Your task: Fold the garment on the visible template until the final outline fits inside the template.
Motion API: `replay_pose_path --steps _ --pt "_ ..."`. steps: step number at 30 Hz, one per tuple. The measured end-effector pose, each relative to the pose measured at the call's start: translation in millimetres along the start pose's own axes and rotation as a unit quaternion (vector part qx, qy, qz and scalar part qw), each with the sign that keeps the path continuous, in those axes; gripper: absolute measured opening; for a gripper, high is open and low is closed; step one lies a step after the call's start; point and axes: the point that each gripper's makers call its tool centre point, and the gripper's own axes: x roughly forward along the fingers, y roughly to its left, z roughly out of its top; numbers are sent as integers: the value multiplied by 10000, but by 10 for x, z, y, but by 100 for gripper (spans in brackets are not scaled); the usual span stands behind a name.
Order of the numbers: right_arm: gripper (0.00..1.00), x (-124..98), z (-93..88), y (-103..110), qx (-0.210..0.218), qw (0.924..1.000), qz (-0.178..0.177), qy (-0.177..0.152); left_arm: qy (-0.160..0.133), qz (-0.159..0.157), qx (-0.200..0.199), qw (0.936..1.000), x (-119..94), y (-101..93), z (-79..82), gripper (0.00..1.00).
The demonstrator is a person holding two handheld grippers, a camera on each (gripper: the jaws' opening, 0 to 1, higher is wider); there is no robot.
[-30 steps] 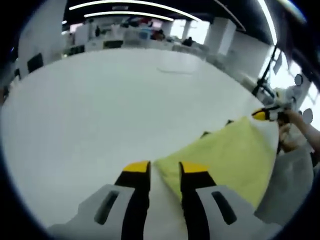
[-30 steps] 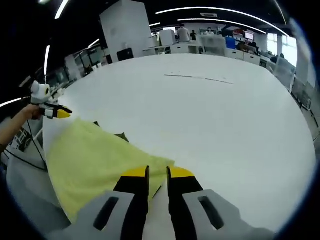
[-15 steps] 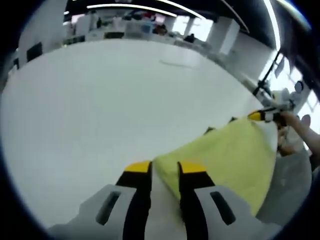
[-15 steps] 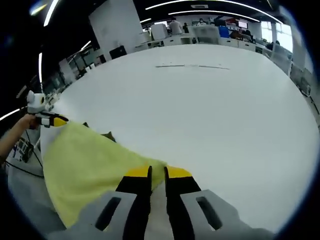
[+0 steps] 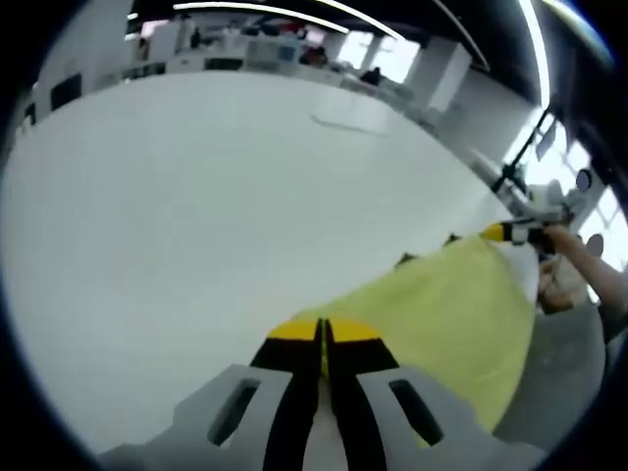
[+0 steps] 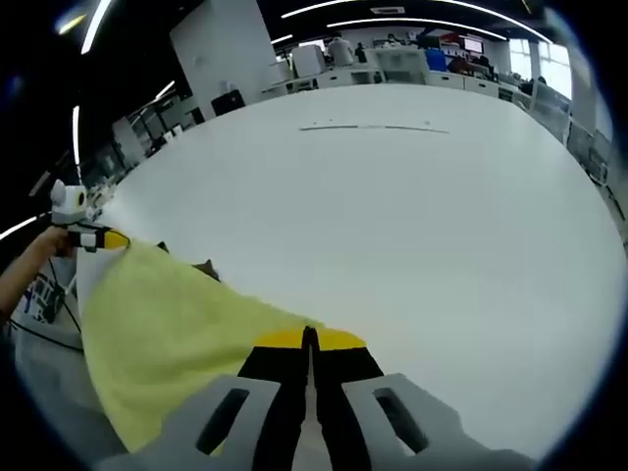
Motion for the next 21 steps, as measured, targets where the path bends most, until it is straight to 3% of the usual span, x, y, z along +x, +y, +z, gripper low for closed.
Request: replay_pose_path --steps 2,7,16,21 --pt "13 6 -14 20 91 9999 65 9 -5 -13 -16 10000 -3 2 -1 1" --pt "9 41 -4 18 77 10000 12 -14 57 57 4 10000 18 35 -31 9" --pt "5 44 -13 29 20 10000 -6 30 141 35 21 9999 86 1 -59 0" --pt "4 41 -16 38 -5 10000 -21 38 169 32 56 9998 102 3 -54 0"
